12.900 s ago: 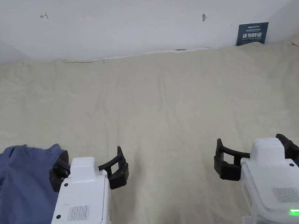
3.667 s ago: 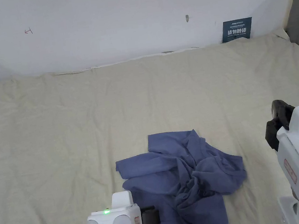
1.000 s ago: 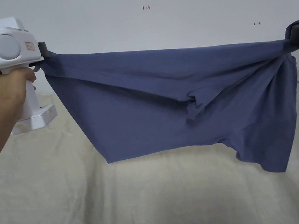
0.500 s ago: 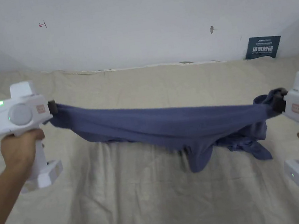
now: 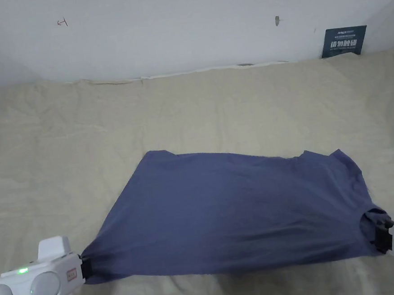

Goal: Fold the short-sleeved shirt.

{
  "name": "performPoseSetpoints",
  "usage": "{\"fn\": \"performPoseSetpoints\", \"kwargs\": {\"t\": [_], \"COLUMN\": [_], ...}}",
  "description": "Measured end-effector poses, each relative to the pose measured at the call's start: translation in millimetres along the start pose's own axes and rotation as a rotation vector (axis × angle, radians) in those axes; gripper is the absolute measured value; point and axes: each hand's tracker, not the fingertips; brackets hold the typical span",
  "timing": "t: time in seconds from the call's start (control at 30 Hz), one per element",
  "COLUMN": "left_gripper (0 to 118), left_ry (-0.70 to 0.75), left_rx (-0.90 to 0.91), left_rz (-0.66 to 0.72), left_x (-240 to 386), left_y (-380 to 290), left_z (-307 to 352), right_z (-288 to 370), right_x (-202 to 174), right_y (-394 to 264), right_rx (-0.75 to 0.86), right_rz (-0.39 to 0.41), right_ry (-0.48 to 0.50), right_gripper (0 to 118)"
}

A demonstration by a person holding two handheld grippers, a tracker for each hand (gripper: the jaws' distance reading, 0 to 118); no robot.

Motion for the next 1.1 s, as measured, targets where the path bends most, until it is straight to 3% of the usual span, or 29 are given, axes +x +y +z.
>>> {"fn": "performPoseSetpoints", "kwargs": {"t": [0.37,0.53,0.57,0.67,0.7,0.77,0.8,1.1], "left_gripper": [3,5,12,90,112,112,110,110], "left_ry": [0.030,0.043,0.040,0.019,0.001,-0.035,-0.053,-0.096], "left_rx": [-0.196,-0.221,-0.222,-0.155,-0.122,0.023,0.080,0.599], "left_rz": [-0.018,-0.004,-0.008,0.034,0.046,0.053,0.050,-0.055], "left_x": [-16.7,-18.6,-19.1,-9.1,-4.9,9.1,13.2,88.5], "left_y": [-68.1,-56.6,-54.2,-36.6,-29.1,-6.7,2.9,63.7], "left_z": [7.6,-1.1,-0.1,22.2,29.9,51.8,57.7,150.6], "right_z": [-16.5,-21.3,-19.8,-8.2,-1.9,11.8,20.8,116.3], "right_x": [26.7,24.1,24.4,26.0,23.3,16.4,12.0,-50.4], "right_y": [-81.6,-78.2,-73.3,-53.6,-43.3,-16.1,-3.9,67.6], "right_rx": [-0.279,-0.284,-0.291,-0.206,-0.161,-0.054,0.007,0.436], "right_rz": [0.006,-0.014,-0.020,-0.023,-0.014,0.008,0.015,0.115], "right_ry": [-0.023,-0.023,-0.019,0.003,0.004,0.004,0.010,0.008], "right_gripper": [8,12,20,52,74,102,107,107]}}
